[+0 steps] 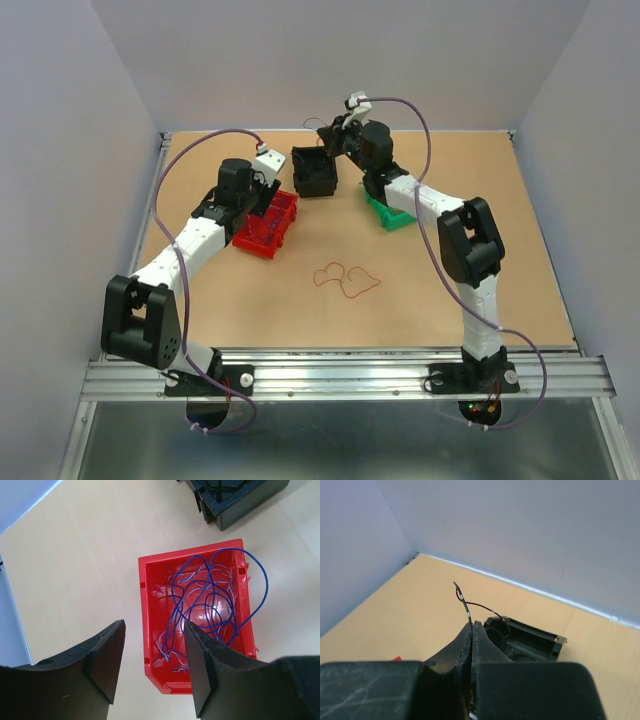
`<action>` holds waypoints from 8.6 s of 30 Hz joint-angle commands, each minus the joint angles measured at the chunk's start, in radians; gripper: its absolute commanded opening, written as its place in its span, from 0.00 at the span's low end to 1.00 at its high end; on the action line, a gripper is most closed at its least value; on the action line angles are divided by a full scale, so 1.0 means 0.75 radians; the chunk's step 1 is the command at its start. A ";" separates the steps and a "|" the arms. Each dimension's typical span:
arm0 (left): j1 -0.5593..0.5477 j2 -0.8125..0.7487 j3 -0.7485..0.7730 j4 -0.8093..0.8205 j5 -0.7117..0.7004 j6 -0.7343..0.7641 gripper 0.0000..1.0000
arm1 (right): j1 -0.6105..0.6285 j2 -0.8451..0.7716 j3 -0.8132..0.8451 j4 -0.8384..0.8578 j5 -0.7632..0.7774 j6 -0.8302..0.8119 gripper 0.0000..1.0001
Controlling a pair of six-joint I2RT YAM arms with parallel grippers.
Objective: Untangle the cables
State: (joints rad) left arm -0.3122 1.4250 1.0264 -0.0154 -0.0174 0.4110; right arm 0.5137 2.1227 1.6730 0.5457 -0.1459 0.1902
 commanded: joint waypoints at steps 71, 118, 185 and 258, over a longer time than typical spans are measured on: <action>-0.091 -0.204 -0.115 -0.014 0.403 0.000 0.62 | 0.544 -1.057 -1.306 -0.797 0.736 0.535 1.00; -0.142 -0.092 -0.141 -0.094 0.764 -0.014 0.56 | 0.490 -0.916 -0.928 -0.830 1.125 0.366 0.01; -0.142 -0.047 -0.137 -0.063 0.669 -0.010 0.56 | 0.067 -0.752 -0.970 -0.501 0.543 0.204 0.65; -0.142 -0.053 -0.145 -0.049 0.600 0.002 0.56 | -0.014 -0.580 -0.856 -0.319 0.722 0.546 0.01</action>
State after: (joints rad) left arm -0.4175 1.3922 0.9226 -0.0719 0.4244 0.4076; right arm 0.5678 1.7187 1.0557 0.3168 0.5091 0.5919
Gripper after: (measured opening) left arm 0.563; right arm 0.023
